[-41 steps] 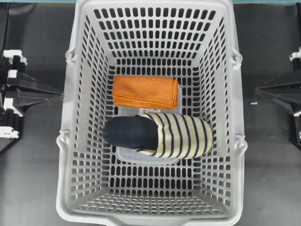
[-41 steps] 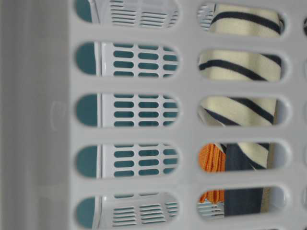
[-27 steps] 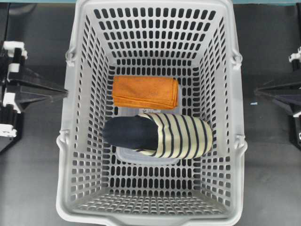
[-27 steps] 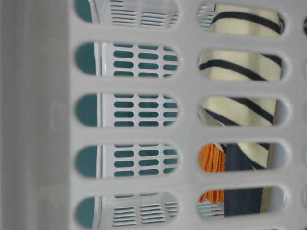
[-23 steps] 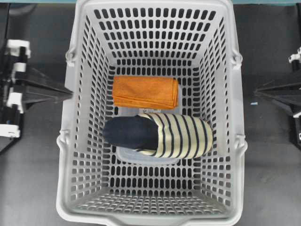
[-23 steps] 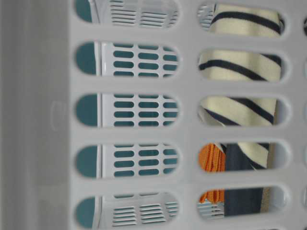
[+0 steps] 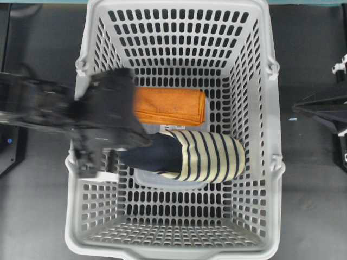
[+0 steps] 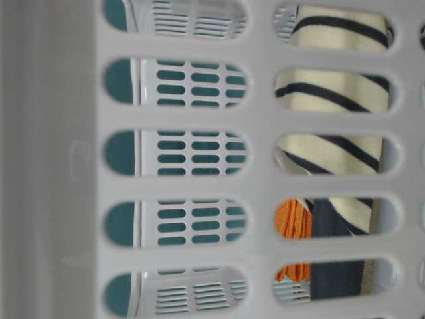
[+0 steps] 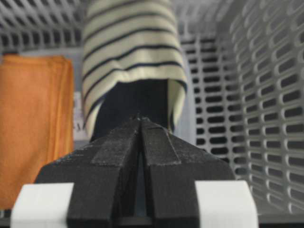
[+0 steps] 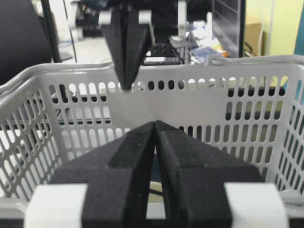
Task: Pick up the slipper from the shopping basket with the left arm.
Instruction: 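Move the left gripper over the basket down toward the striped slipper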
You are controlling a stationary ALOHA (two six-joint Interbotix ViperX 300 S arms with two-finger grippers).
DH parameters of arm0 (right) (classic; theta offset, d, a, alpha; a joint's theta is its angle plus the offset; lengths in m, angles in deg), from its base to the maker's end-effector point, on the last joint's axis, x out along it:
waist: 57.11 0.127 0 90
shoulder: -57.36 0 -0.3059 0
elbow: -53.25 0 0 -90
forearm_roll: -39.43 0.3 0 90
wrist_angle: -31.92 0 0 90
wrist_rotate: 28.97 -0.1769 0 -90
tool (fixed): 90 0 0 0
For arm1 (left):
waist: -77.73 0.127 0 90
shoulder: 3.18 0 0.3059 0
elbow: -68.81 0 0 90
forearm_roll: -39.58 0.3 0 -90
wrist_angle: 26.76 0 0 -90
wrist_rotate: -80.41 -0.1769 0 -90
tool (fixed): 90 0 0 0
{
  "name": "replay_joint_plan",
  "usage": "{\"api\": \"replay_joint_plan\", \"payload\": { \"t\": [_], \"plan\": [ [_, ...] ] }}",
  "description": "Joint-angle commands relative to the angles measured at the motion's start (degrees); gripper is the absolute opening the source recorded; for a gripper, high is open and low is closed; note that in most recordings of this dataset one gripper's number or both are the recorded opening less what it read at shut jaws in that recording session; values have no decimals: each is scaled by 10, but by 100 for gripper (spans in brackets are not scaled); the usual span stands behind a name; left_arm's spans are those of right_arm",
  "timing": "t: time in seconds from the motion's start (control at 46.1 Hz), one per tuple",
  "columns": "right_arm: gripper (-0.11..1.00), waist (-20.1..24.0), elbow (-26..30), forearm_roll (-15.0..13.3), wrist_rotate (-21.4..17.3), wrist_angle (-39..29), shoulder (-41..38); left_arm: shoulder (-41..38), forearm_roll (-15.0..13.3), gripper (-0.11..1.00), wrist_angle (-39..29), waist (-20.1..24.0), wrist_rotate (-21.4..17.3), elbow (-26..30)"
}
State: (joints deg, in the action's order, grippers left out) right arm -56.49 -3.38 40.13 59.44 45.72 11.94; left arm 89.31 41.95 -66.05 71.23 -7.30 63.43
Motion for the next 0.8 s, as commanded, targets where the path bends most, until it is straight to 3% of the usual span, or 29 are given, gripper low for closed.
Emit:
{"api": "replay_joint_plan", "payload": {
  "t": [0.0,0.239,0.304,0.477,0.564,0.781],
  "plan": [
    [0,1,4,2,-6,-3,-3,-44,3,0,-40,0,-2,70],
    [0,3,4,2,-15,-11,0,-134,3,3,-81,-6,0,149],
    [0,4,4,2,-14,-12,0,-158,3,16,-93,-9,0,170],
    [0,4,2,2,-14,-12,0,-214,3,68,-144,-10,-8,212],
    [0,4,0,2,-14,-12,0,-238,3,87,-160,-10,-8,229],
    [0,4,-2,2,-14,-12,0,-284,3,91,-163,-9,-8,231]
  ]
}}
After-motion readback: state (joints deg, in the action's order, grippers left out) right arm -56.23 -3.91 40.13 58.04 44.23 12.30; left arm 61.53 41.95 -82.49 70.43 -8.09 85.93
